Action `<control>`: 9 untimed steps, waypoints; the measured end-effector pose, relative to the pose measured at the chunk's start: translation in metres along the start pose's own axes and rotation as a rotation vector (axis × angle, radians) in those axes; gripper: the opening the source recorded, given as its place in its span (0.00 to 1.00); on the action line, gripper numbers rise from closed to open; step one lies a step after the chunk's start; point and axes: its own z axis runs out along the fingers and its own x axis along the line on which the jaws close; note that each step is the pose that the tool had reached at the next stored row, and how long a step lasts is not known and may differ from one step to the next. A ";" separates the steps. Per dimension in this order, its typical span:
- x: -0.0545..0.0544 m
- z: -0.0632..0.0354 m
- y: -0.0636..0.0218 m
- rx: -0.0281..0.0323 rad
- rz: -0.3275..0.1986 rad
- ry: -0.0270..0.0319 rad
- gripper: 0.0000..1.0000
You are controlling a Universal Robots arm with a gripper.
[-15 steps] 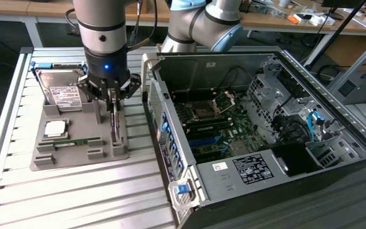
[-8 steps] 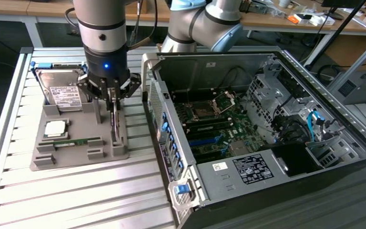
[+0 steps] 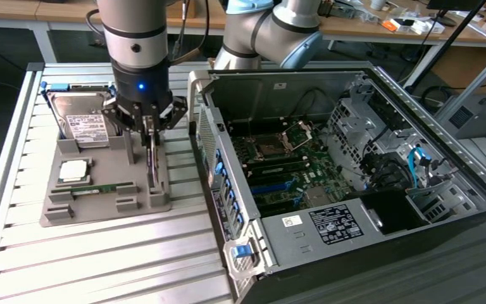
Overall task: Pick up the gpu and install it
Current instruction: 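Pick up the gpu and move the gpu toward the slot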
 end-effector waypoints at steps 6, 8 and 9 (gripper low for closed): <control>0.000 -0.0019 0.0001 -0.0001 0.000 0.0000 0.27; 0.000 -0.0024 0.0001 0.0000 0.000 0.0000 0.27; 0.000 -0.0025 0.0001 -0.0001 0.000 0.0000 0.27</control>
